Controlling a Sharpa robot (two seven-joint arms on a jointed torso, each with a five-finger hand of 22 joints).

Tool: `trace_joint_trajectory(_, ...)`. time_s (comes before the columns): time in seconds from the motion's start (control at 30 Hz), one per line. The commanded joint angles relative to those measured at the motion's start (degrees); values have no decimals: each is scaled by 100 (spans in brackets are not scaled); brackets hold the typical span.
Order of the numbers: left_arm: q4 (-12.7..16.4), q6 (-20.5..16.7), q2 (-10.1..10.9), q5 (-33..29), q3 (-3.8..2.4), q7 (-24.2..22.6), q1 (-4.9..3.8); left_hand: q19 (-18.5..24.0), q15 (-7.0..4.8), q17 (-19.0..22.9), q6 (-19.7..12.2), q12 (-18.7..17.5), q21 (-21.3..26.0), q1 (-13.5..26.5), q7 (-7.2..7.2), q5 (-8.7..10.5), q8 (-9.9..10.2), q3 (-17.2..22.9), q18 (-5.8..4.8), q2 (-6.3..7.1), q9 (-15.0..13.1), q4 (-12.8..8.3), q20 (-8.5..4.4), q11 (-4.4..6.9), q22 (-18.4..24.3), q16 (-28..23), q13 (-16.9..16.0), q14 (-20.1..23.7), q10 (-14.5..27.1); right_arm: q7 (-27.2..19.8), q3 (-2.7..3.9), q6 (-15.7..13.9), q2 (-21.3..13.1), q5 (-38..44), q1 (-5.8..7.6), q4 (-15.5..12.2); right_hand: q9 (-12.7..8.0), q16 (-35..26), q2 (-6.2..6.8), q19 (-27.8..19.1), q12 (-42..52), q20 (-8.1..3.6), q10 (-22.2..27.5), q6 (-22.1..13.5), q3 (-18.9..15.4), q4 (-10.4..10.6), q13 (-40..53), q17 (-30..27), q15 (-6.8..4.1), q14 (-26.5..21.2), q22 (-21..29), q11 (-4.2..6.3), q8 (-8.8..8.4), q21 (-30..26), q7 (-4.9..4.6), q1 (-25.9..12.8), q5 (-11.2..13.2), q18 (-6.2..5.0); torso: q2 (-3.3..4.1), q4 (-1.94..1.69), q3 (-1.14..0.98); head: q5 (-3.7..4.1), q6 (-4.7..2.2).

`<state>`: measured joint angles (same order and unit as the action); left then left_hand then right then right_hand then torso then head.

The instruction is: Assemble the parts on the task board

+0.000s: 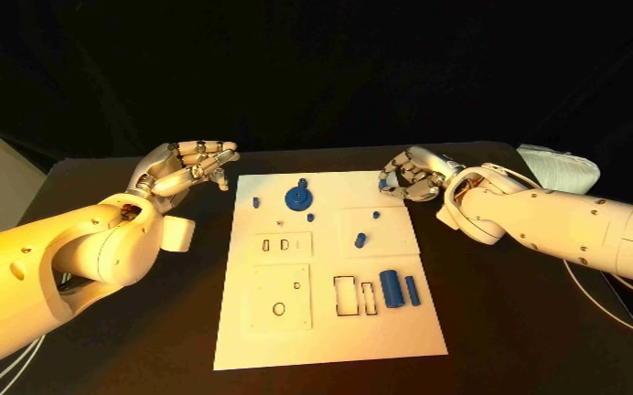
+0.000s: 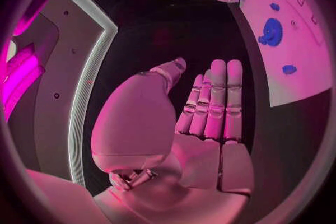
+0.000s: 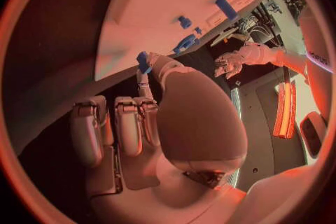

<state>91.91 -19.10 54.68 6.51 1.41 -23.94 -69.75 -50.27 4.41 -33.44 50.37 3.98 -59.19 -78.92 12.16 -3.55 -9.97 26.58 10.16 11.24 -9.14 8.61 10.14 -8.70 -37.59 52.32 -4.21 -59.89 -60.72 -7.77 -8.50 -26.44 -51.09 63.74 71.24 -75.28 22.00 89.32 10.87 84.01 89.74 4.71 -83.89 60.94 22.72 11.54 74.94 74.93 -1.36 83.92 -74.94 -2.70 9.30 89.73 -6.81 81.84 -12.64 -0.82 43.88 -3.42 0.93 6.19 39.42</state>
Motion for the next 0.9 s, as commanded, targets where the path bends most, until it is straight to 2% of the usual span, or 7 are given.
trace_joint_trajectory(0.03,0,88,-5,-3,-3,-34,-3,49,-2,6,-34,-4,-23,-6,-5,31,26,7,40,-55,-10,-41,-8,11,-7,20,8,49,31,261,7,-559,-46,-40,12,-203,9,37,-9,599,26,-57,-611,34,46,5,1506,1412,-52,586,-1506,49,20,27,8,-56,-33,82,-12,14,4,2,-5)
trace_joint_trajectory(0.2,-15,84,-9,-4,-3,-30,-3,49,-2,6,-34,-4,-23,-6,-5,31,26,7,40,-55,-10,-41,-8,11,-7,20,8,49,31,584,11,-836,-120,-70,67,-623,12,39,-8,599,26,-58,-611,37,49,6,1506,1416,-53,586,-1506,51,27,27,11,-69,-43,82,-30,36,-3,-12,-18)
trace_joint_trajectory(0.43,-38,82,-33,-4,0,-17,-3,58,0,14,-35,-3,-32,-2,-3,31,26,15,40,-57,-11,-48,-7,10,-11,25,8,51,33,1106,12,-990,-63,58,97,-1232,16,37,-11,599,26,-60,-611,40,54,13,1506,1412,-54,586,-1506,56,37,27,15,-96,-56,82,-63,50,-2,-56,7)
trace_joint_trajectory(0.53,-44,86,-57,-1,5,1,-3,65,1,19,-36,-1,-40,2,-1,32,26,21,40,-59,-12,-54,-6,9,-15,29,8,52,35,1371,8,-1016,40,267,81,-1477,16,37,-11,599,26,-60,-611,40,54,13,1506,1412,-54,586,-1506,56,37,27,15,-96,-56,82,-81,53,1,-109,67)
trace_joint_trajectory(0.7,-49,82,-96,38,13,62,-3,70,0,24,-19,15,-49,8,6,32,16,30,41,-67,-17,-55,-5,10,-18,36,2,50,9,1843,-3,-1020,245,696,32,-1826,15,39,-12,599,26,-61,-611,21,59,22,1506,1417,-54,587,-1506,57,36,27,13,-126,-63,82,-95,55,14,-150,97)
trace_joint_trajectory(0.77,-50,80,-110,56,16,90,-3,75,-3,30,-3,57,-69,24,13,31,7,44,42,-71,-23,-58,-5,13,-26,57,-15,36,-61,2010,-11,-1002,342,857,7,-1920,15,39,-12,599,26,-61,-611,21,59,22,1506,1417,-54,587,-1506,57,36,27,13,-126,-63,82,-91,57,18,-162,109)
trace_joint_trajectory(0.9,-49,86,-137,105,18,147,-3,73,-20,31,25,148,-113,55,10,31,-10,76,45,-64,-34,-64,-13,34,-43,124,-52,-7,-198,2305,-30,-965,534,1198,-66,-2028,15,39,-11,599,26,-61,-611,19,59,22,1506,1416,-54,586,-1506,56,35,27,13,-129,-64,82,-79,65,12,-178,124)
